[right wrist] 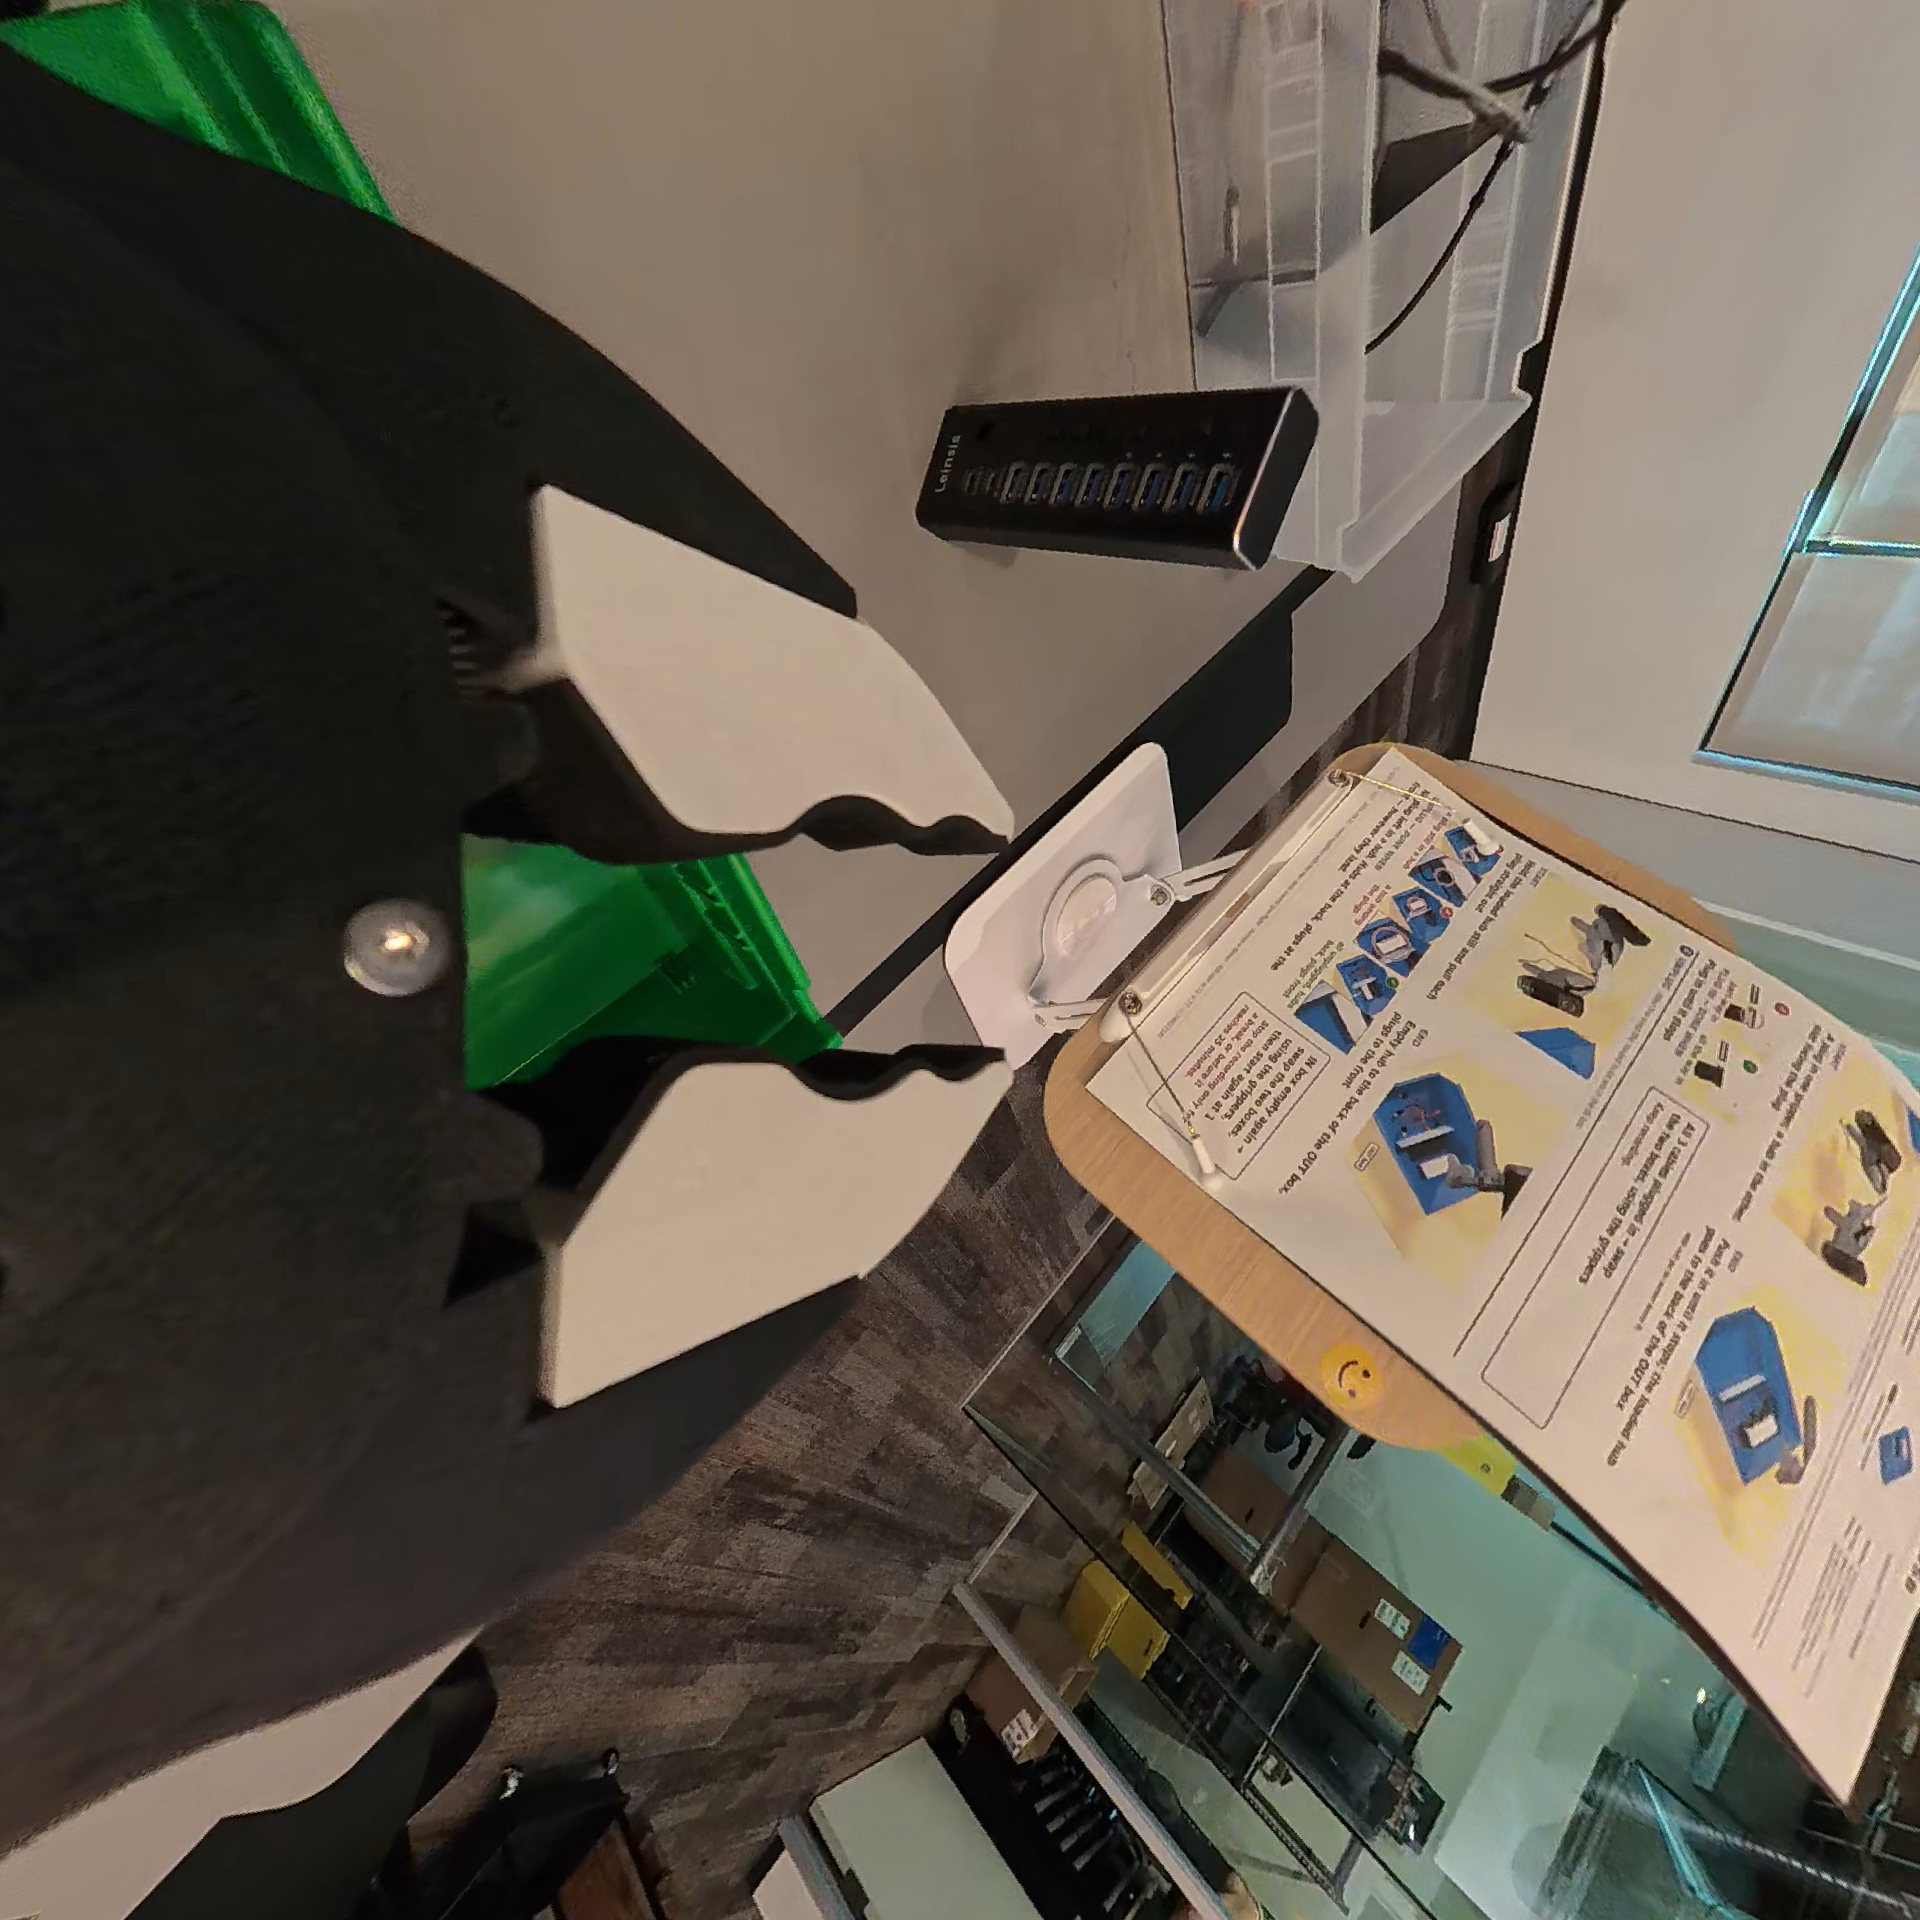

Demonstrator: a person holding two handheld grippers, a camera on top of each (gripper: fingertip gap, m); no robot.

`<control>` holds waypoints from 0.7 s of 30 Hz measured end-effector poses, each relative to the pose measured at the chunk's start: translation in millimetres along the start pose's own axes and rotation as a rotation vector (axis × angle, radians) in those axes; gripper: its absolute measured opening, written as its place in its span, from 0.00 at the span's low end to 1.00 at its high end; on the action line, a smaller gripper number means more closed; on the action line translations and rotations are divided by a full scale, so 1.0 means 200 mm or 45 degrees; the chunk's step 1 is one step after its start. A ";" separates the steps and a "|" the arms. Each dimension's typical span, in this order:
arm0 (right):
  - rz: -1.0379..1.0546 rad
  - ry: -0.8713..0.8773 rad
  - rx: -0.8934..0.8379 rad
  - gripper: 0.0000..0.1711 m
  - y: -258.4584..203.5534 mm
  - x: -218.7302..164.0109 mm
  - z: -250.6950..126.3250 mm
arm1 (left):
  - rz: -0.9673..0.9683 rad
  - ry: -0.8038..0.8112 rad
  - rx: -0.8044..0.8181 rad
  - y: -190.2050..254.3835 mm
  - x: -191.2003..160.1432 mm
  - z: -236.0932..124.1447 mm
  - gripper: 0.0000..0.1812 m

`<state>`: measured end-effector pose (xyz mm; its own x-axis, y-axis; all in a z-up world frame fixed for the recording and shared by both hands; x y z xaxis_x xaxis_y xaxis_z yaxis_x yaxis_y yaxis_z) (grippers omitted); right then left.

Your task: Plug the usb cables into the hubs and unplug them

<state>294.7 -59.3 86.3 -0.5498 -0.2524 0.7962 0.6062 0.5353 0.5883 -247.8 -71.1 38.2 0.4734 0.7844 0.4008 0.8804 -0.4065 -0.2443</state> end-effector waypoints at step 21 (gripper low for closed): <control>0.001 0.004 -0.049 0.21 0.03 0.00 -0.07 | 0.133 0.472 -0.174 0.41 0.12 -0.77 0.02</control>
<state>307.5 -67.3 92.0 -0.5476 -0.2542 0.7972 0.6283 0.5043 0.5924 -160.4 -157.9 163.5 0.5172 0.5238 0.6769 0.8108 -0.5532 -0.1915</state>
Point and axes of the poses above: each gripper's, where its closed fingertips meet, z out along the fingers, x out of its top, y = z × x across the jaws, the point moved 5 cm from there along -z, back along the fingers, and after that the axes turned 13 degrees about -z, right-handed, at the moved point
